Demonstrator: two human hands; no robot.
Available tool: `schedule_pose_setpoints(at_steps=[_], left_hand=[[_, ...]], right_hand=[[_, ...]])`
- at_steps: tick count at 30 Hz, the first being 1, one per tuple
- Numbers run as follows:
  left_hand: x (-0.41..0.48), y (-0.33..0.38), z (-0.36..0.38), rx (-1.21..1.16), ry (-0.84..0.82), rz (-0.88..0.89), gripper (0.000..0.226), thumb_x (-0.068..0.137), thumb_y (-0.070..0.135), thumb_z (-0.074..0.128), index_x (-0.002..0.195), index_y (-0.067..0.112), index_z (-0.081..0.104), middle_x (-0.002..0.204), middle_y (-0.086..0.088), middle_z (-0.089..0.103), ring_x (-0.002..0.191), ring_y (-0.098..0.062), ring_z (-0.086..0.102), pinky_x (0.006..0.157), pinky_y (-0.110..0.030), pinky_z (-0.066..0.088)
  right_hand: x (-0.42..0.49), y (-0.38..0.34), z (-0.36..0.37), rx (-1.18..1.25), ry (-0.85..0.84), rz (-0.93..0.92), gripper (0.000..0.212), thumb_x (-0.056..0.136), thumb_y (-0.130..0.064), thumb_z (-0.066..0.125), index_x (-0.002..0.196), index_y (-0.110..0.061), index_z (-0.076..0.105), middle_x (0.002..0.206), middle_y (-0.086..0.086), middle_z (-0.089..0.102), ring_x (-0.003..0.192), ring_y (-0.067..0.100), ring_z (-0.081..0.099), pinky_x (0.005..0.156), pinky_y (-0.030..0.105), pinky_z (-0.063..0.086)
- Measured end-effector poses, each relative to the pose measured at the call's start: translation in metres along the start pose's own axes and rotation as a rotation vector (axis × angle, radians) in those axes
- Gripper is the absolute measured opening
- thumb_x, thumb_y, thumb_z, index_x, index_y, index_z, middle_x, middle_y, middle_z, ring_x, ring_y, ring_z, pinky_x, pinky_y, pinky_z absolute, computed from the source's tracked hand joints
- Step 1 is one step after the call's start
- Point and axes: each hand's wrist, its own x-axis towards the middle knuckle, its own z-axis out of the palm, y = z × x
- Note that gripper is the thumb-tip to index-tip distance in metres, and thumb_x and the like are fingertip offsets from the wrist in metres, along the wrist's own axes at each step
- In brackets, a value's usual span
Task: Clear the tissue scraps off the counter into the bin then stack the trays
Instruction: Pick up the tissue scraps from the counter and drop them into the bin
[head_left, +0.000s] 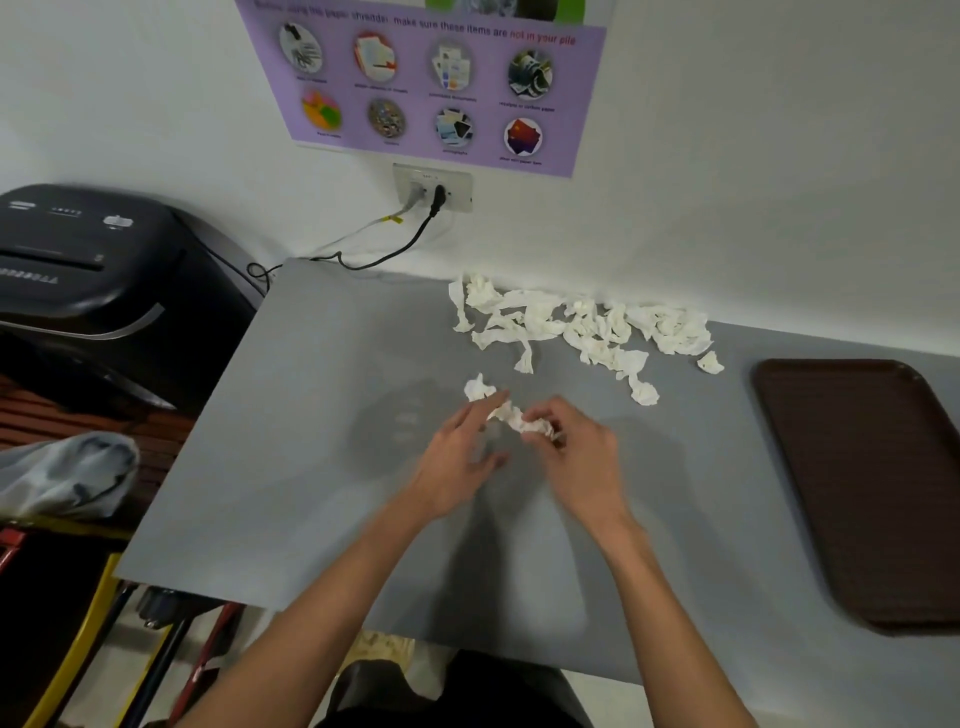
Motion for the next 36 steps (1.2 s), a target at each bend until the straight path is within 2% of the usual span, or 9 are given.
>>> schedule_pose_setpoints(at_steps=[3, 8, 14, 16, 20, 24, 29, 33, 36], left_hand=[[0.010, 0.027, -0.006, -0.040, 0.027, 0.070, 0.049, 0.096, 0.023, 0.073, 0.142, 0.029, 0.056, 0.121, 0.011, 0.061, 0.090, -0.007, 0.063, 0.076, -0.024, 0.054], [0.011, 0.062, -0.029, -0.203, 0.114, -0.017, 0.013, 0.103, 0.018, 0.063, 0.099, 0.021, 0.075, 0.088, 0.010, 0.076, 0.076, -0.006, 0.068, 0.075, -0.019, 0.054], [-0.007, 0.093, -0.033, -0.553, -0.167, -0.086, 0.041, 0.104, 0.031, 0.063, 0.142, 0.032, 0.050, 0.132, 0.008, 0.064, 0.103, -0.025, 0.068, 0.083, -0.039, 0.061], [-0.006, 0.103, -0.024, -0.543, -0.200, -0.072, 0.035, 0.103, 0.029, 0.065, 0.136, 0.026, 0.055, 0.121, 0.008, 0.068, 0.094, -0.022, 0.068, 0.078, -0.035, 0.059], [-0.002, 0.105, -0.016, -0.531, -0.166, -0.101, 0.015, 0.105, 0.021, 0.060, 0.109, 0.016, 0.074, 0.097, -0.001, 0.074, 0.079, -0.012, 0.061, 0.075, -0.026, 0.050], [-0.012, 0.092, -0.024, -0.538, -0.024, -0.087, 0.025, 0.107, 0.034, 0.055, 0.108, 0.019, 0.075, 0.111, -0.005, 0.074, 0.086, -0.021, 0.059, 0.080, -0.040, 0.049], [-0.018, 0.098, -0.031, -1.230, 0.245, -0.340, 0.028, 0.106, 0.032, 0.055, 0.110, 0.006, 0.064, 0.133, -0.017, 0.069, 0.131, -0.026, 0.062, 0.112, -0.047, 0.046], [-0.008, 0.091, -0.040, -1.419, 0.358, -0.519, 0.009, 0.094, 0.011, 0.058, 0.100, 0.004, 0.060, 0.108, -0.017, 0.075, 0.099, -0.028, 0.074, 0.089, -0.037, 0.056], [-0.005, 0.087, -0.041, -1.405, 0.353, -0.639, 0.014, 0.091, 0.006, 0.054, 0.077, 0.009, 0.051, 0.071, -0.010, 0.051, 0.064, -0.023, 0.055, 0.063, -0.034, 0.054]], right_hand=[[0.004, -0.054, -0.040, 0.252, 0.036, -0.013, 0.018, 0.094, -0.015, 0.078, 0.103, -0.029, 0.070, 0.097, -0.017, 0.076, 0.092, 0.004, 0.073, 0.082, 0.013, 0.052], [0.007, -0.087, -0.084, 0.564, 0.208, -0.010, 0.022, 0.093, -0.007, 0.079, 0.106, -0.018, 0.066, 0.095, -0.005, 0.075, 0.091, 0.017, 0.073, 0.082, 0.032, 0.057], [-0.007, -0.091, -0.089, 0.635, 0.153, 0.024, 0.020, 0.091, -0.005, 0.080, 0.104, -0.011, 0.065, 0.097, 0.007, 0.076, 0.094, 0.026, 0.075, 0.083, 0.032, 0.057], [-0.009, -0.095, -0.090, 0.660, 0.129, -0.004, 0.020, 0.091, -0.003, 0.079, 0.104, -0.012, 0.066, 0.098, 0.007, 0.076, 0.095, 0.026, 0.075, 0.082, 0.030, 0.058], [-0.006, -0.095, -0.100, 0.690, 0.219, -0.035, 0.022, 0.091, -0.002, 0.080, 0.107, -0.007, 0.065, 0.099, 0.012, 0.074, 0.094, 0.022, 0.073, 0.086, 0.035, 0.059], [-0.004, -0.078, -0.106, 0.671, 0.398, 0.007, 0.021, 0.091, -0.005, 0.081, 0.105, -0.010, 0.065, 0.097, 0.007, 0.077, 0.090, 0.018, 0.072, 0.081, 0.033, 0.056], [-0.012, -0.050, -0.077, 0.515, 0.348, 0.120, 0.017, 0.090, -0.014, 0.084, 0.097, -0.024, 0.073, 0.091, -0.001, 0.077, 0.077, 0.017, 0.069, 0.074, 0.035, 0.056], [-0.024, -0.043, -0.038, 0.495, 0.153, 0.136, 0.014, 0.091, -0.020, 0.083, 0.100, -0.028, 0.075, 0.100, -0.002, 0.079, 0.093, 0.020, 0.076, 0.087, 0.045, 0.061], [-0.025, -0.047, -0.018, 0.644, 0.068, 0.184, 0.018, 0.089, -0.017, 0.085, 0.103, -0.021, 0.076, 0.121, -0.005, 0.076, 0.098, 0.022, 0.077, 0.089, 0.037, 0.060]])
